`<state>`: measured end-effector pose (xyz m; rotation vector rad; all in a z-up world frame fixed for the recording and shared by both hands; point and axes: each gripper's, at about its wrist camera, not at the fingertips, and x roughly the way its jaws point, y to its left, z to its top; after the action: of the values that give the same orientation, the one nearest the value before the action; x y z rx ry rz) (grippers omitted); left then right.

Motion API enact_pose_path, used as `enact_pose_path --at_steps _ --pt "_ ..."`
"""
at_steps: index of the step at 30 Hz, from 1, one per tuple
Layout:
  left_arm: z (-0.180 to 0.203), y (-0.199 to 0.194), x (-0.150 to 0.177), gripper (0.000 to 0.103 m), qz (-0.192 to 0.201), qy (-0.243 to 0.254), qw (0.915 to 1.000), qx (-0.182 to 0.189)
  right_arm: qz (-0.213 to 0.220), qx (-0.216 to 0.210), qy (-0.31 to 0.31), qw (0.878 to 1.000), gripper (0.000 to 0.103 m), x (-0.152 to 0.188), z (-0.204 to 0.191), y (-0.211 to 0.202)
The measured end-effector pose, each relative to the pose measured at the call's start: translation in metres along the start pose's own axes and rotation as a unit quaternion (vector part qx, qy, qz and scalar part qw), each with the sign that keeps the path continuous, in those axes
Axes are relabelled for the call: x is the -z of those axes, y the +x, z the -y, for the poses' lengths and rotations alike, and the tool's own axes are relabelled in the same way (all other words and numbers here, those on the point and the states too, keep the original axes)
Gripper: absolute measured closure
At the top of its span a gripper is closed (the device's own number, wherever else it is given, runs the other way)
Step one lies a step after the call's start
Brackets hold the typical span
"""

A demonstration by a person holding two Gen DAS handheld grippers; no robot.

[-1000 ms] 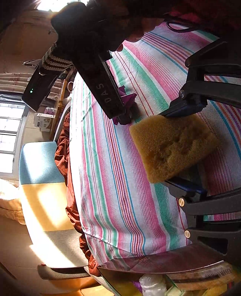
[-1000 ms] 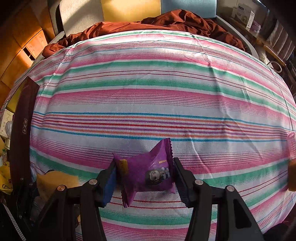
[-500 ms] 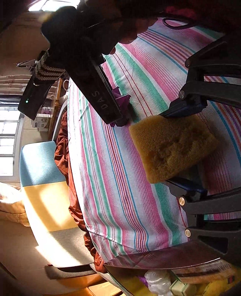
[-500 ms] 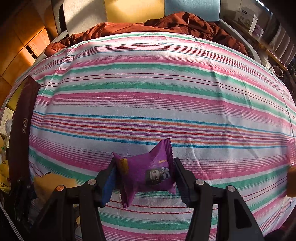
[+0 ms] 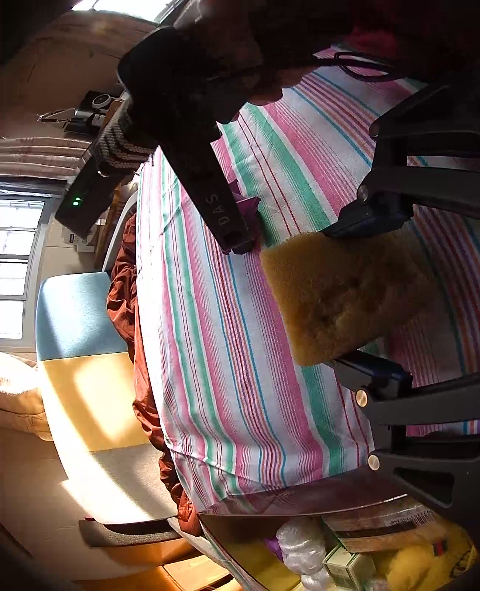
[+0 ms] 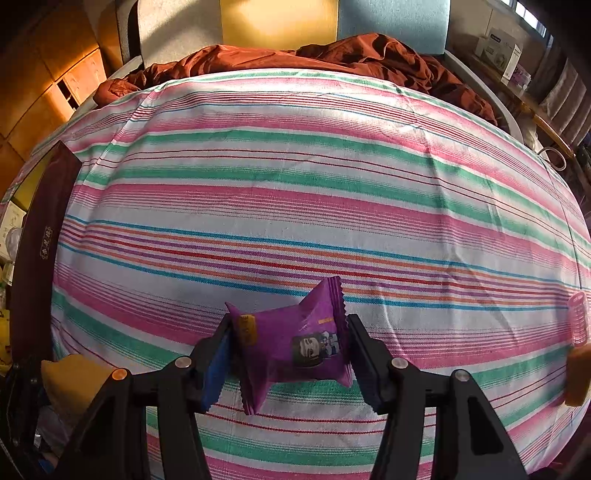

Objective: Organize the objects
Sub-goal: 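Lift the packet with the right tool while the left tool carries the sponge toward the tray, then lower the yellow sponge into the tray with the left tool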

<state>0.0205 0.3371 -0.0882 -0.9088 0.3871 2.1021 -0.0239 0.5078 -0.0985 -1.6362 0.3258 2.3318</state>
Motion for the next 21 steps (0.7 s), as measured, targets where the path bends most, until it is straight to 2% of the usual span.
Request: enact_pose_path --at_steps 8,21 --pt "0.0 -0.043 -0.014 0.048 0.038 0.001 0.9992 -0.006 0.002 0.004 -0.004 1.0 0.044 0.006 0.0 -0.005" --pt "-0.059 -0.096 -0.02 0.047 0.059 -0.065 0.9945 -0.057 0.006 0.01 -0.008 1.0 0.044 0.008 -0.002 -0.001"
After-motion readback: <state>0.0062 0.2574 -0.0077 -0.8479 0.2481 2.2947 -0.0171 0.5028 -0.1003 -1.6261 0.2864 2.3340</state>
